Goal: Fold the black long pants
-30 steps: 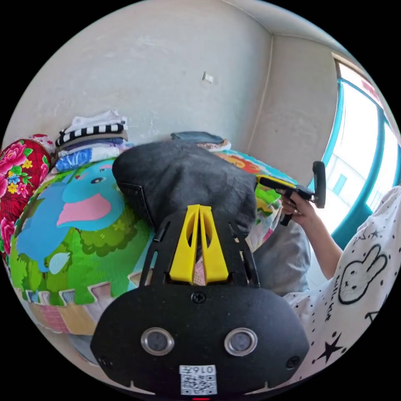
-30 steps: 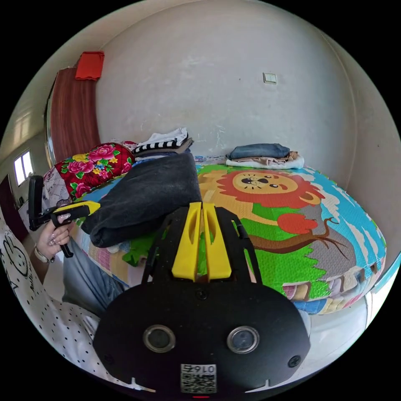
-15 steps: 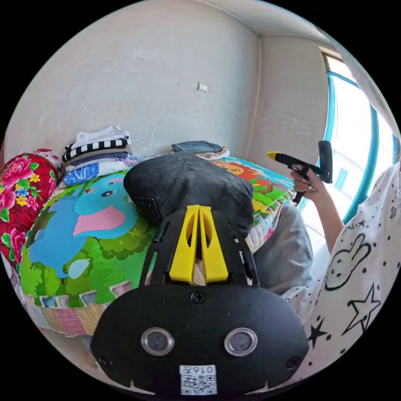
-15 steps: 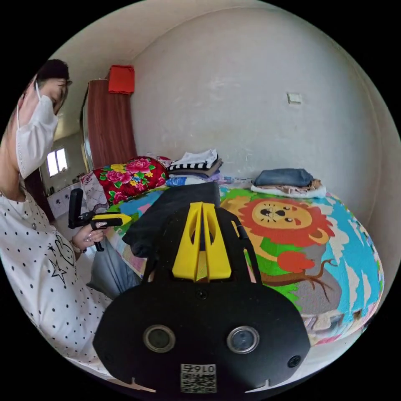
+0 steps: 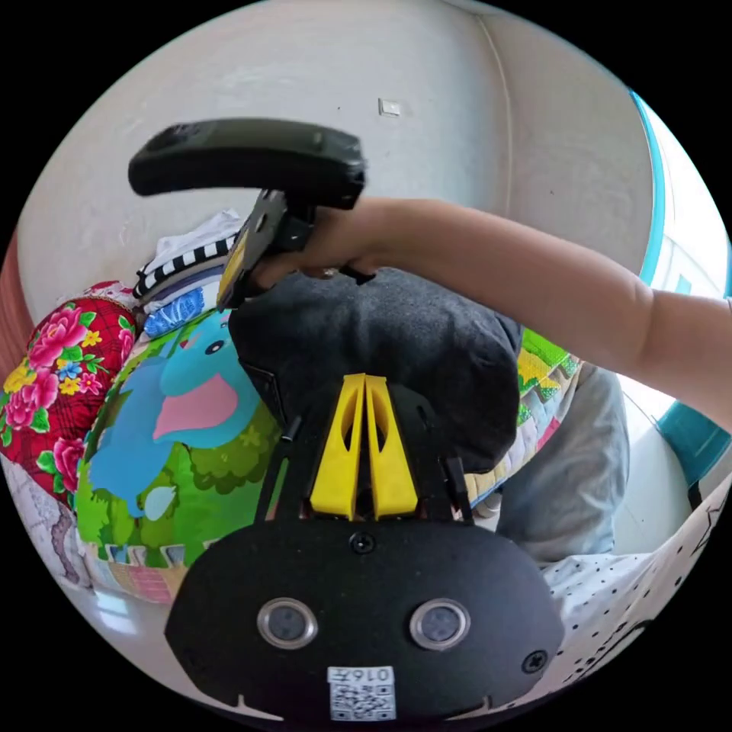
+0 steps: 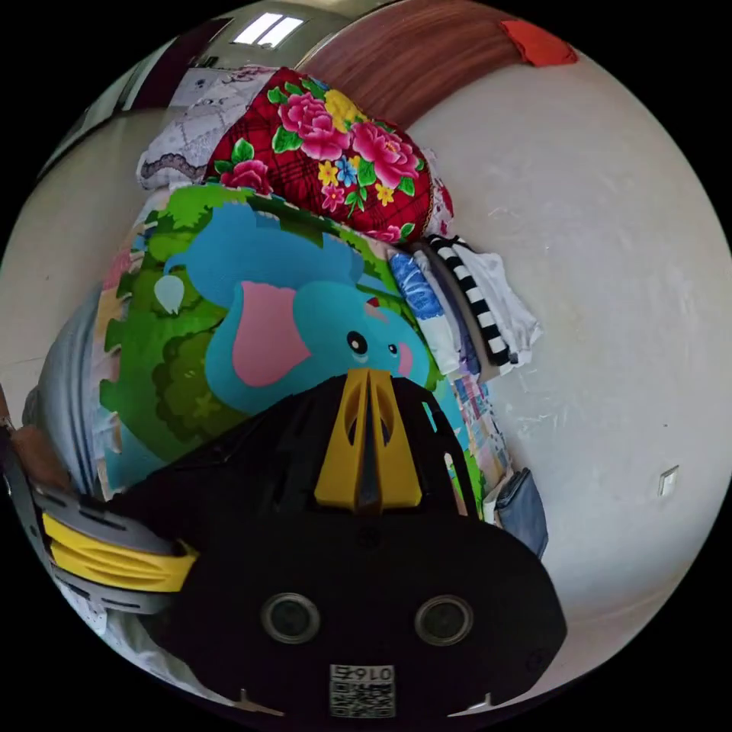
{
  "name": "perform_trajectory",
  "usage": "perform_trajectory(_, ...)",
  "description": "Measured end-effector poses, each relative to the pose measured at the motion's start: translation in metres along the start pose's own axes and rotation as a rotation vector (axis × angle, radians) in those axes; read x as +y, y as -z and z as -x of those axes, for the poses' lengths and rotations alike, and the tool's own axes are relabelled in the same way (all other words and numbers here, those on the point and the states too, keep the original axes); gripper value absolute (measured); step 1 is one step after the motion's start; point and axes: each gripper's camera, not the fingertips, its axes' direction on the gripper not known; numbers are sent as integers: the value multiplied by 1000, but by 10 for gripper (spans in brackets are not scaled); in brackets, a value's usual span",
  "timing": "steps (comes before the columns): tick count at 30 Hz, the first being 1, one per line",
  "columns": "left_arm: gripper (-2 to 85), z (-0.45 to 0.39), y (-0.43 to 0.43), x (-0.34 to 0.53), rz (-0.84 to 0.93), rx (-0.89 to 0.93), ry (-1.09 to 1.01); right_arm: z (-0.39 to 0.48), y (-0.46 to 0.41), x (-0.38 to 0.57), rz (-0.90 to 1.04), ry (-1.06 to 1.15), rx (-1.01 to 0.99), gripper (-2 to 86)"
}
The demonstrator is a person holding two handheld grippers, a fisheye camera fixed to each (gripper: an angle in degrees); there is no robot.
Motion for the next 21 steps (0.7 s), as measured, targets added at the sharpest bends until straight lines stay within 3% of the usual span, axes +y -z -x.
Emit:
perform_trajectory(8,-10,-8,-22,15,-73,-64,-49,-3,-112,-31,287,29,-12,-4)
perform_trajectory(13,-10,6,0,12,-120,-14,-9,-41,-59,-25,152,-89,120,-5)
perform_trajectory(16,-10,25,12,-1,-164,60,21,-79,-25,8,166,-153,23,-5)
perform_trajectory(21,-10,60,3,-69,-170,-41,-118,-125,-14,84,246,-232,-18,-5)
